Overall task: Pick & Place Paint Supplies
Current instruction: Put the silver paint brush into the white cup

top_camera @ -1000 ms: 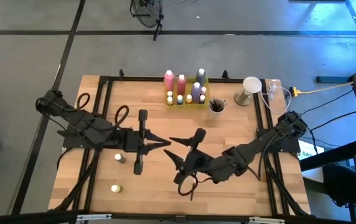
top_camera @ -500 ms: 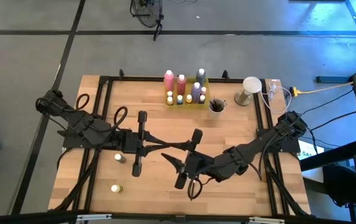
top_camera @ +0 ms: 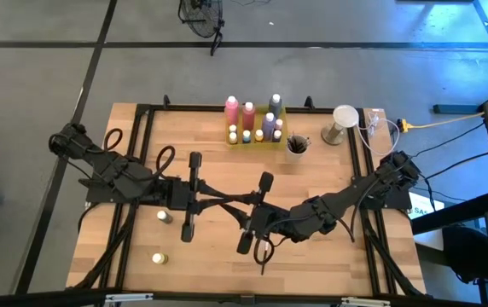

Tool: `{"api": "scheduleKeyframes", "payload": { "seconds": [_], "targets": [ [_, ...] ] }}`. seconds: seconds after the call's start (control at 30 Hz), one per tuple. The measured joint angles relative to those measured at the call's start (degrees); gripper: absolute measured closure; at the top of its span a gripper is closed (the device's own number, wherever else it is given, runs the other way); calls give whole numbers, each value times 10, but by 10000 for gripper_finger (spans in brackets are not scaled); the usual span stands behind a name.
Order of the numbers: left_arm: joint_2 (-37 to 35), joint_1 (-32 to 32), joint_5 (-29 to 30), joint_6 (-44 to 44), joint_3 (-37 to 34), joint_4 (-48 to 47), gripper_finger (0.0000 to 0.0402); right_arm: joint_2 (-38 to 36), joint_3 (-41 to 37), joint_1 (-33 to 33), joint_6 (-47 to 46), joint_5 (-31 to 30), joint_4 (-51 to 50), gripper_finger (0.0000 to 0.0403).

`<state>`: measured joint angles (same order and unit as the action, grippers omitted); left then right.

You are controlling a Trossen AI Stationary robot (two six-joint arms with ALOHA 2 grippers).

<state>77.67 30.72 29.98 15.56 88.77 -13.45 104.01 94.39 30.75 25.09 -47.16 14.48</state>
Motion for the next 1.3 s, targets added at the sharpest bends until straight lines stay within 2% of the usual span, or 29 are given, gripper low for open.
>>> {"api": "scheduleKeyframes", "payload": {
  "seconds": [0.13,0.33,0.8,0.9,1.1,1.3],
  "targets": [
    [0,0,-1,0,0,0,400,0,0,-1,0,0,-1,339],
    [0,1,-21,0,0,-5,400,-1,0,-2,9,-5,-2,387],
    [0,0,-19,19,0,-30,396,-1,0,-1,6,-5,-24,387],
    [0,0,-23,49,0,-29,377,-1,0,0,4,-4,-25,387],
    [1,-1,-29,102,-1,11,310,-1,0,5,4,-5,-23,387],
    [-1,-2,11,106,0,31,250,1,-1,20,14,-41,-36,387]
  ]
}}
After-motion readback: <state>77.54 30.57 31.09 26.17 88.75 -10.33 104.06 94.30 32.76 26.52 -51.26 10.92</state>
